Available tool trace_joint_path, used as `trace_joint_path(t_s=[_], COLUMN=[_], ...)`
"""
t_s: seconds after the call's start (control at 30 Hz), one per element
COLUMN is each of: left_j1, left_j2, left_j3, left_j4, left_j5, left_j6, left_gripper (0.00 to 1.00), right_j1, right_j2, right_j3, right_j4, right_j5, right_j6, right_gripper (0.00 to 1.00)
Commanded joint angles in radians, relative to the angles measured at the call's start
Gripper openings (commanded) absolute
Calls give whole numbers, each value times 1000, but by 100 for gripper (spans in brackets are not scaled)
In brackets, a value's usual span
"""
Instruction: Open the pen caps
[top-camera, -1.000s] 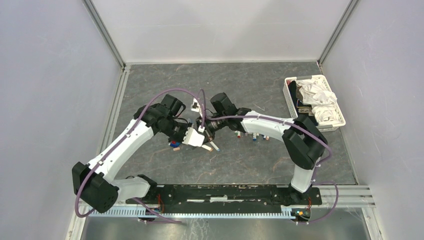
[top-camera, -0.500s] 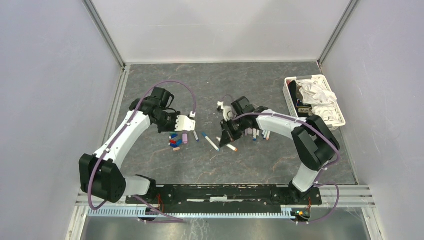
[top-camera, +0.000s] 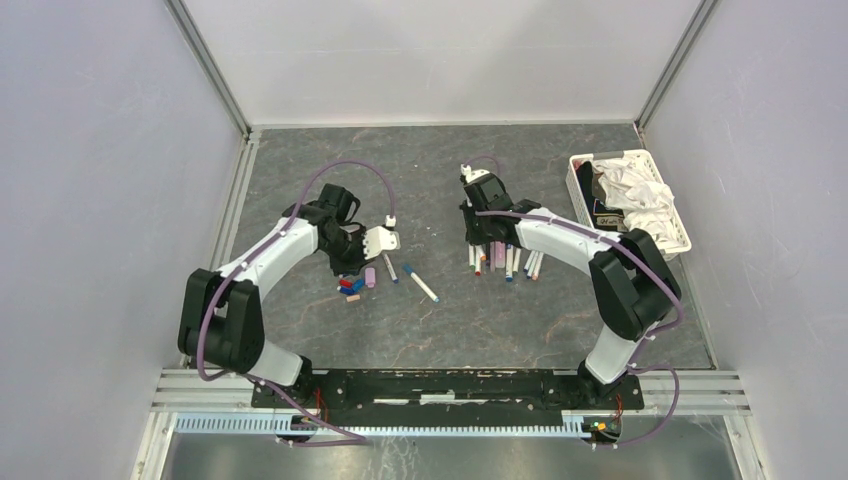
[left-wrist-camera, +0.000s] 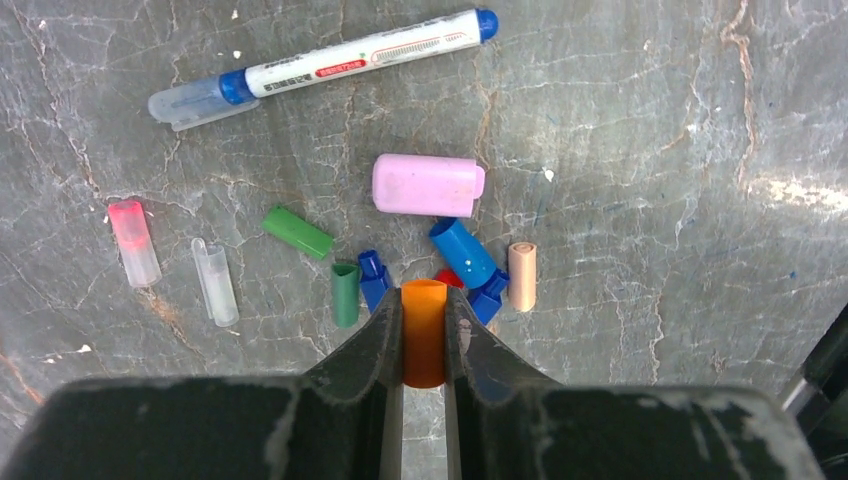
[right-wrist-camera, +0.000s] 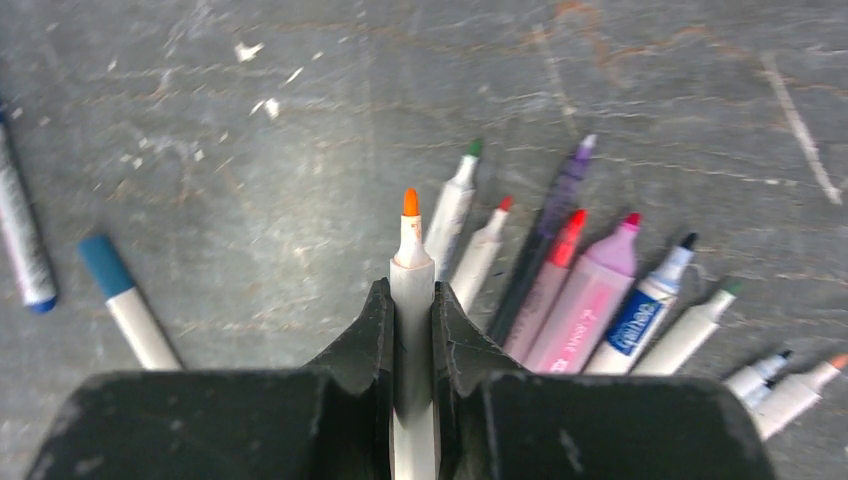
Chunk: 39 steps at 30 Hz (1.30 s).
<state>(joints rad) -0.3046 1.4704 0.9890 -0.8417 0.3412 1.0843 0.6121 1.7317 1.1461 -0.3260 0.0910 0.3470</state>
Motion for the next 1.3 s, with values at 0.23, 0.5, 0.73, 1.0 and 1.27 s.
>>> trace_joint_path(t_s=[0.23, 0.5, 0.73, 1.0, 1.27], left_j1=[4, 9, 10, 16, 47], left_j2=[60, 37, 3, -65, -143], left_j3=[27, 92, 213, 310, 415], left_j4=[75, 31, -52, -101, -58], left_j5=[-10, -6, 20, -22, -126], left_j6=[-159, -206, -237, -262, -353], left_gripper=[22, 44, 88, 100, 100], right_j1=[-29, -48, -51, -50, 18], right_j2=[49, 48, 31, -64, -184], right_j3=[-46, -96, -101, -96, -105], right_j4=[63, 88, 87, 73, 66], right_j5=[230, 223, 202, 167, 179], right_j6=[41, 50, 40, 37, 26], right_gripper=[0, 11, 26, 38, 39])
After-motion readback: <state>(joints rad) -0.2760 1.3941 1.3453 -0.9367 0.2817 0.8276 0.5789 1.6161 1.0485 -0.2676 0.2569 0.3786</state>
